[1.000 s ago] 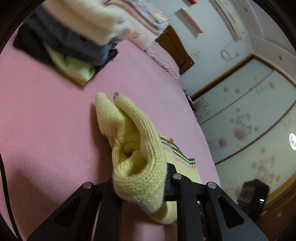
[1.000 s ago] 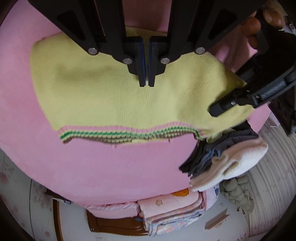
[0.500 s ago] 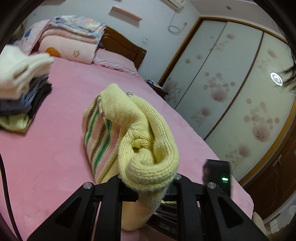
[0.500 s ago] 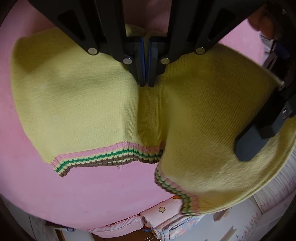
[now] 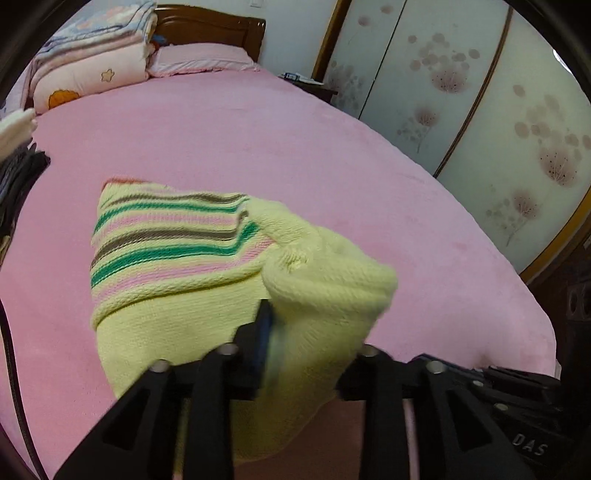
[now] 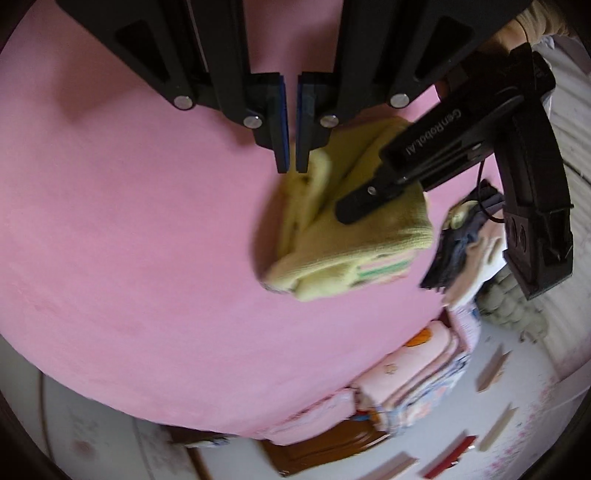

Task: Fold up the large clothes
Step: 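Fold the held side across the middle with the left gripper and release, then grasp the other side edge of the cardigan with the right gripper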

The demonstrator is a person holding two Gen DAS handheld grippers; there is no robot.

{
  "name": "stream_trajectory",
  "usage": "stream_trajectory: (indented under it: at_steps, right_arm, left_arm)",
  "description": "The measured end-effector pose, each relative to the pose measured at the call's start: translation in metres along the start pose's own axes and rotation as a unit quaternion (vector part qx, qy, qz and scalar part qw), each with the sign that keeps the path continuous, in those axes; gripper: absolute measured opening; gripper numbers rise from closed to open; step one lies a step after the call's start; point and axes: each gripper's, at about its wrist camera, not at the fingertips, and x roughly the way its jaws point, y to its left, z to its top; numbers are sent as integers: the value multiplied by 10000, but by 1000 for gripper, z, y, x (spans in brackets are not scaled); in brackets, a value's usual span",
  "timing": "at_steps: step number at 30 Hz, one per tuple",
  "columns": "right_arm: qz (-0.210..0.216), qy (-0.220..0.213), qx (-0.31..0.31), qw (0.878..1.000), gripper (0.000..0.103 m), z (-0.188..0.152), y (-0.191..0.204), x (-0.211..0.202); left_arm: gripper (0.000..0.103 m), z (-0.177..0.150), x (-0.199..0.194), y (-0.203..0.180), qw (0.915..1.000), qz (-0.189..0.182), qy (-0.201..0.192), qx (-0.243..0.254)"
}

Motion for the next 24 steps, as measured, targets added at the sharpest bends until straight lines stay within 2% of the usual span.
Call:
stream_trajectory:
  at_steps: [1,2,5,9,10,12,13,14,15,16,17,21,24]
  right_arm:
    - [-27,-1,17,10000,4,-4,-1,-4]
    - [-46,-6,40,10000,5,-5,-2,-4]
    - [-20,-38,142,9999,5,-2,-3,-8]
    - [6,-84,159,9998,4,9,-1,-19]
    - [22,-76,179,9998,4,10,-1,-24]
    - [108,-13,276,9996,4,17,1,-30]
    - [172,6,309,9994,9,19,2,-32]
    - [278,27,354,9990,20,23,4,-34]
    - [390,48,392,9985,27,26,5,-36]
    - [549,98,428,9975,41,30,9,-35]
    - [616,141,430,9971,51,35,12,-33]
    - [634,568,298,9959,52,46,30,-11]
    - [401,935,156,9947,52,54,41,12]
  left_arm:
    - [48,0,-2,0,10000,-67,10,-50]
    - [59,0,-5,0,9998,-155,32,-126]
    - [70,1,-18,5,9983,-395,31,-421]
    - [74,3,-53,13,9952,-578,-111,-783]
    - [75,1,-61,16,9937,-496,-314,-954]
    - [76,0,-82,27,9922,-357,-459,-1100]
    - [77,-1,-89,32,9916,-246,-499,-1166]
    - [77,-2,-93,37,9910,-101,-505,-1232]
    - [78,-3,-95,44,9905,2,-491,-1285]
    - [78,-7,-95,52,9897,128,-428,-1360]
    - [78,-10,-91,58,9887,278,-302,-1445]
    - [78,-25,-78,80,9844,592,35,-1656]
    - [78,-33,-67,82,9844,639,155,-1631]
